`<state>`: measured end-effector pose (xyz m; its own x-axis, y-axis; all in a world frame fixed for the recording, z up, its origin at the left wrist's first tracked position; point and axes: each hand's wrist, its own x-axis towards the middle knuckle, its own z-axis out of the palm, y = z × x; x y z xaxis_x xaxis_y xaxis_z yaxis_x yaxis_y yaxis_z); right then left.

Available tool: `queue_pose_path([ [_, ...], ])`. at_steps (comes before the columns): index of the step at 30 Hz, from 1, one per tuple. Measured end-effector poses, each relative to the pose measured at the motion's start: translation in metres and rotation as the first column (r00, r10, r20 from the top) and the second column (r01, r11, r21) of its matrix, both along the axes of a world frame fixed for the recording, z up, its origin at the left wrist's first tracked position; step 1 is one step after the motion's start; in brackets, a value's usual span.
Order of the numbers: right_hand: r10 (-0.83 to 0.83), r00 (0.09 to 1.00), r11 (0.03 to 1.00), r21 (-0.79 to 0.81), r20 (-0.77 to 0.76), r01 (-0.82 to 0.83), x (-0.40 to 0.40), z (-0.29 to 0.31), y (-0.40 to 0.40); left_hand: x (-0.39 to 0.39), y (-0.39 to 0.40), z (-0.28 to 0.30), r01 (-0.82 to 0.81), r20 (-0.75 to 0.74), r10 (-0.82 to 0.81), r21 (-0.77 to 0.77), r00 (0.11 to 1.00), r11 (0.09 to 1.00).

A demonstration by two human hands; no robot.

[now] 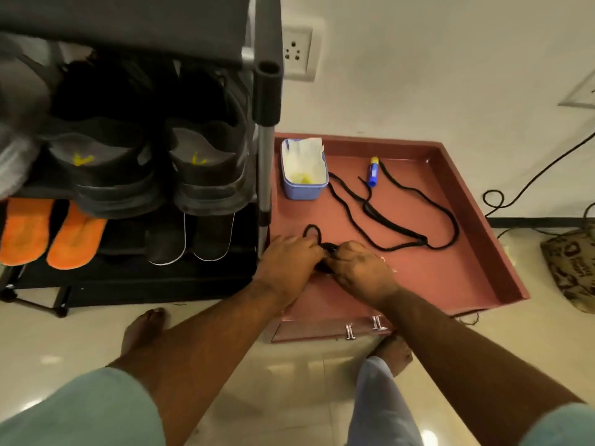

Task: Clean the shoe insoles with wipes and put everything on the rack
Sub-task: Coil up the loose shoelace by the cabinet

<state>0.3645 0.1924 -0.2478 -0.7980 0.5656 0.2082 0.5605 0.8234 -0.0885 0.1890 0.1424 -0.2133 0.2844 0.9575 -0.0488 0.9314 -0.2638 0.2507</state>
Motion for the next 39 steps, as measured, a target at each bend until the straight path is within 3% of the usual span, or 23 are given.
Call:
queue_pose_path([
  [3, -0.026, 0.999, 0.998, -0.063, -0.048, 0.023, 0.008, -0.018, -0.002, 0.003, 0.006, -0.009, 0.015, -0.124, -0.019, -0.038, 0.992, 0.999],
  [6, -0.125, 0.988, 0.985, -0.130, -0.088, 0.113, 0.017, -0.015, 0.001, 0.001, 0.006, -0.013, -0.012, -0.080, 0.010, -0.019, 0.997, 1.000],
  [9, -0.220, 0.976, 0.942, -0.257, 0.008, 0.214, 0.022, -0.006, 0.002, -0.001, 0.003, -0.015, -0.073, -0.024, 0.073, 0.003, 0.997, 0.997],
  [12, -0.262, 0.959, 0.899, -0.335, 0.106, 0.282, 0.019, 0.003, 0.005, 0.000, 0.003, -0.016, -0.181, -0.080, 0.179, -0.020, 0.981, 0.983],
  [17, -0.124, 0.961, 0.936, -0.291, 0.248, 0.196, 0.009, 0.008, 0.029, 0.010, 0.008, -0.013, -0.211, -0.221, 0.192, -0.068, 0.956, 0.975],
  [22, 0.003, 0.924, 0.970, -0.227, 0.382, 0.091, -0.005, 0.015, 0.047, 0.013, 0.008, -0.010, -0.088, -0.298, 0.050, -0.116, 0.953, 0.989],
  [30, 0.038, 0.978, 0.991, -0.137, 0.206, -0.010, 0.006, 0.001, 0.038, 0.010, 0.004, -0.007, -0.147, -0.108, 0.141, -0.054, 0.984, 0.988],
  [34, -0.069, 0.978, 0.981, -0.166, 0.197, 0.103, 0.014, 0.004, 0.034, 0.006, 0.004, -0.013, -0.128, -0.078, 0.129, 0.009, 0.989, 0.992],
  [37, -0.361, 0.930, 0.902, -0.230, 0.065, 0.366, 0.030, 0.013, 0.039, 0.003, 0.005, -0.016, -0.113, -0.071, 0.113, 0.005, 0.991, 0.994],
  [39, -0.522, 0.846, 0.822, -0.201, 0.107, 0.533, 0.045, 0.015, 0.050, 0.003, 0.006, -0.018, -0.115, -0.078, 0.114, -0.002, 0.990, 0.993],
])
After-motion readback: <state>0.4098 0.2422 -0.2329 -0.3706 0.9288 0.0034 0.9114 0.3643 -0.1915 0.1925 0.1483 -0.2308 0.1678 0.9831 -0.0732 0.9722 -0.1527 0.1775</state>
